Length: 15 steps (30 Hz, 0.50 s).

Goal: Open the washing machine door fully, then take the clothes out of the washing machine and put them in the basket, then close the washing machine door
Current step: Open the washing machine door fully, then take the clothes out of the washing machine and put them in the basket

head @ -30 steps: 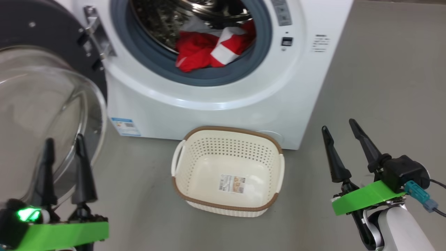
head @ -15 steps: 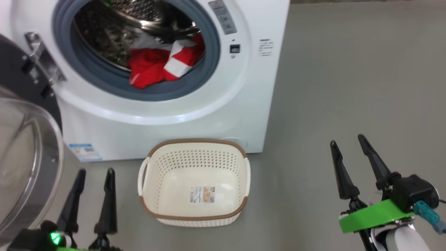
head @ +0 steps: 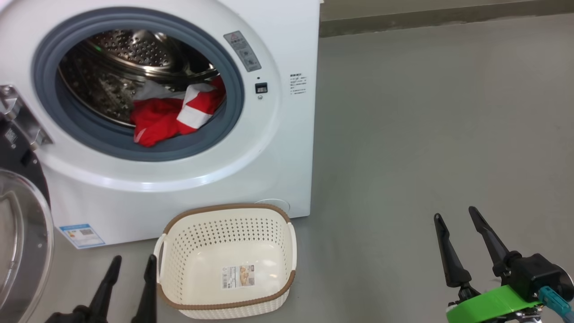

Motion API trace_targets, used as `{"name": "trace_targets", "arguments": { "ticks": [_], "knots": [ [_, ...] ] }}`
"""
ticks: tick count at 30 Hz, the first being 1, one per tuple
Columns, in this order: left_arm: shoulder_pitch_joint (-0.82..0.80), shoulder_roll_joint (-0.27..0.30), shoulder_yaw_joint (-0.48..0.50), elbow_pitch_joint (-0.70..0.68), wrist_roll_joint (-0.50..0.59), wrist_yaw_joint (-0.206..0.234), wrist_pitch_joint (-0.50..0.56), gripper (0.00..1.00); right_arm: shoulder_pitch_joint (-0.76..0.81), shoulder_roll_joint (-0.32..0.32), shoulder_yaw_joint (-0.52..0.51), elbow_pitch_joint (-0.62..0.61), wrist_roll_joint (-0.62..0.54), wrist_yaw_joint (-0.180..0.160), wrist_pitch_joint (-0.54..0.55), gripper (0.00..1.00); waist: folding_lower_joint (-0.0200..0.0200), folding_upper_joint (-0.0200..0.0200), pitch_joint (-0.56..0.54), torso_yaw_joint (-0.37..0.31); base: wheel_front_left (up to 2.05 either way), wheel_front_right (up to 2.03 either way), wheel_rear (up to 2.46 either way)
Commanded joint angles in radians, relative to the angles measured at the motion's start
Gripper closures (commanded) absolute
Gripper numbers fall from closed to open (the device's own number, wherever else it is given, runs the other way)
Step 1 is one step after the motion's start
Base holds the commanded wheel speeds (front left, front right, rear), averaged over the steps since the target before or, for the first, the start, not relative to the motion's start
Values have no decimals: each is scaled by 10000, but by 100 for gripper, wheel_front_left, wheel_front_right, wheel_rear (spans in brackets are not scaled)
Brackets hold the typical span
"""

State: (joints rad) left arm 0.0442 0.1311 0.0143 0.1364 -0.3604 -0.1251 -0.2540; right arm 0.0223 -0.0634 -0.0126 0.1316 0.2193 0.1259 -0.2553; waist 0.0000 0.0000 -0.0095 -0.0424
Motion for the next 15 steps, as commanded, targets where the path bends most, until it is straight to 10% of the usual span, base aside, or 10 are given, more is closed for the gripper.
{"name": "trace_targets", "arguments": {
  "ticks": [1, 15],
  "knots": [
    [-43, 170, 313, -167, 115, -51, -77, 0, -101, -175, 225, -294, 32, 48, -65, 0, 0, 0, -71, -99, 0, 0, 0],
    [39, 199, 295, 80, 180, -54, -78, 0, 139, -240, 109, -355, 36, 48, -65, 0, 0, 0, -95, -125, 0, 0, 0]
  ]
}}
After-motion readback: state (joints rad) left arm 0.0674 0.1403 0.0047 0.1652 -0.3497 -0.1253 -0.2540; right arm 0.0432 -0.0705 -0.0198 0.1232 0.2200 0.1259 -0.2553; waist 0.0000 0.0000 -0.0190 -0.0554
